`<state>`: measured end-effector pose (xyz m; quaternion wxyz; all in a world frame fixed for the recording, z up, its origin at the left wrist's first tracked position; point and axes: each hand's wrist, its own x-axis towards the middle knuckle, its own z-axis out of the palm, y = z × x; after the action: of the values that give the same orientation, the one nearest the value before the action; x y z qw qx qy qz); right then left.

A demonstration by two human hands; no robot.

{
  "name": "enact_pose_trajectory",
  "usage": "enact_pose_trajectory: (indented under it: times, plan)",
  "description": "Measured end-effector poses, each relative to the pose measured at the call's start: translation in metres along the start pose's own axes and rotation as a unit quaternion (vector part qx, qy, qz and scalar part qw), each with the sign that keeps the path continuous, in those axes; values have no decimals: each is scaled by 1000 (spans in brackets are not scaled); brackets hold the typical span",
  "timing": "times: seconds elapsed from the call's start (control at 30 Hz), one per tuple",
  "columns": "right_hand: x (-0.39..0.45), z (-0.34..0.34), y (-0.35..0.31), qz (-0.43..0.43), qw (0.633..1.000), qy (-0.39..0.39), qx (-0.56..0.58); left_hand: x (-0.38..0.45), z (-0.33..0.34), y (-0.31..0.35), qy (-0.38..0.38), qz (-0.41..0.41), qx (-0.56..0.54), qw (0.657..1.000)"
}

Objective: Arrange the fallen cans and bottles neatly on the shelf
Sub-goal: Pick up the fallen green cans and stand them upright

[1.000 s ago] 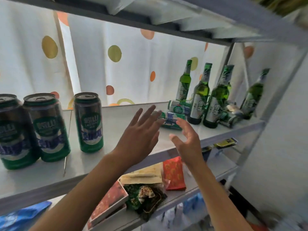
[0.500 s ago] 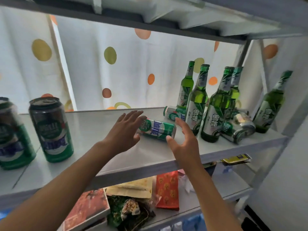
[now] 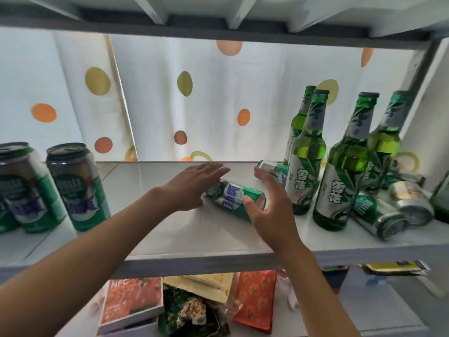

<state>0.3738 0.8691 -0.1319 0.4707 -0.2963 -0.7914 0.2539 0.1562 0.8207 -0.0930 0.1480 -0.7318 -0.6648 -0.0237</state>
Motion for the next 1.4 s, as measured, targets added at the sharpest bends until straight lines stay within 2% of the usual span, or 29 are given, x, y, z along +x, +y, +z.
enact_pose_trajectory:
  times: [0.13,0.3,0.6,0.77,0.87,1.03,1.13,1.3,1.4]
  plan:
    - [2,-1,4,-5,1000,-13,-5,13,1,1,-12,18,1,1000]
    - [0,-4,4,10,1000,-17,-10,15,8,4,-21,-2,-5,1000]
    - [-2,-10,-10,27,998,-48,-16,-3,-2,10,116,-35,15,993]
    - [-5,-13,-29,38,997,-63,14,-17,-30,-3,182,21,61,981]
    - [-7,-10,-43,36,996,-81,24,-28,-46,-11,196,52,97,974]
    - [-8,8,-61,40,993,-110,14,-52,-78,-19,192,95,148,965]
    - [-12,19,-77,1,993,-122,-2,-68,-94,-23,187,115,180,959]
    - [-17,38,-99,-17,986,-142,86,-92,-119,-24,181,148,225,946]
    - [-18,52,-109,-11,983,-155,97,-105,-125,-27,172,151,252,940]
